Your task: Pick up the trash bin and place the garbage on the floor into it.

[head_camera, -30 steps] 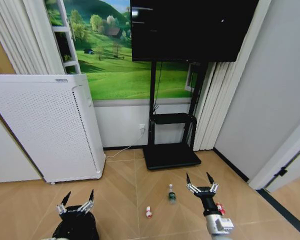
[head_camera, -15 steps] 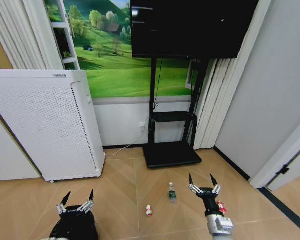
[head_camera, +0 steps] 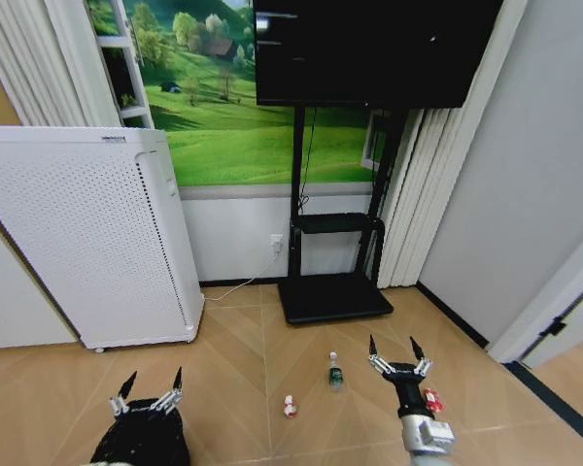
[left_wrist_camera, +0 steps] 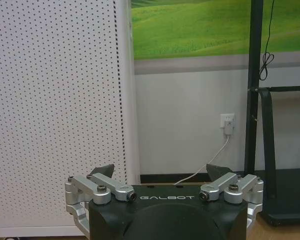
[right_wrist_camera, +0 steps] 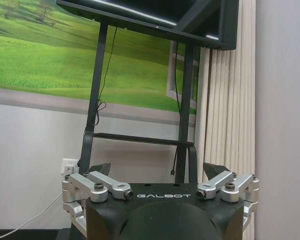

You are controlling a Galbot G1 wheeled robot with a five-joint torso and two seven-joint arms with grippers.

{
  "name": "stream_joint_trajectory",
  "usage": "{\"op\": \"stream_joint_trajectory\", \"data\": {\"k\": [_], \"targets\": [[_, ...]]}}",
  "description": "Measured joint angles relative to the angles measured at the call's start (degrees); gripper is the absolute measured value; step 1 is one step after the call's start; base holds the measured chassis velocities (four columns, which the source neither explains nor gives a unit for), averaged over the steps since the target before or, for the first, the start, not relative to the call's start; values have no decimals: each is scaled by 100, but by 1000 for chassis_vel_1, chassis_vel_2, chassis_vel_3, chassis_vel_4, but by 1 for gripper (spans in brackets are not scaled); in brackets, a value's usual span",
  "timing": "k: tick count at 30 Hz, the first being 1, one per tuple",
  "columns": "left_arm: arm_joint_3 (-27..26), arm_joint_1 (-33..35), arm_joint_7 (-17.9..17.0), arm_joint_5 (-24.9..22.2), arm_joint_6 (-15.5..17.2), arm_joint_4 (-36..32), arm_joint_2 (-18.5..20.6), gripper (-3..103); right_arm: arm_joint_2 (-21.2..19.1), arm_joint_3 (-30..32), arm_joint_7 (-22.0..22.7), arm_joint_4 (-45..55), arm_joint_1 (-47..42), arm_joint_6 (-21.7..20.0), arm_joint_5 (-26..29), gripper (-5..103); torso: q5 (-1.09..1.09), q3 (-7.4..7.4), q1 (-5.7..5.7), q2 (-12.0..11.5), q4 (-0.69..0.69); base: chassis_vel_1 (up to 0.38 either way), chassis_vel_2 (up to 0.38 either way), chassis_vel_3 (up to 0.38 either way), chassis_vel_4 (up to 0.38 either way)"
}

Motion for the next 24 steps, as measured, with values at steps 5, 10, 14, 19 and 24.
{"op": "stream_joint_trajectory", "data": {"k": [5, 10, 14, 19, 24], "targets": [[-8, 22, -1, -3, 0, -22, 0, 100, -16, -15, -11, -6, 11, 0, 9, 100, 0, -32, -21, -53, 0, 0, 0, 0, 0], [9, 22, 6, 20, 22, -23, 0, 100, -34, -15, -16, -18, 9, 0, 19, 100, 0, -80, -41, -122, 0, 0, 0, 0, 0], [7, 19, 6, 19, 34, -23, 0, 100, -47, -13, -18, -24, 10, 1, 30, 100, 0, -152, -63, -217, 0, 0, 0, 0, 0], [2, 17, 5, 15, 35, -20, 0, 100, -28, -17, -73, -49, 13, -1, 40, 100, 0, -227, -89, -316, 0, 0, 0, 0, 0], [-10, 17, 4, 1, 35, -20, 0, 100, -6, -12, -89, -71, 4, -2, 43, 100, 0, -301, -102, -404, 0, 0, 0, 0, 0]]}}
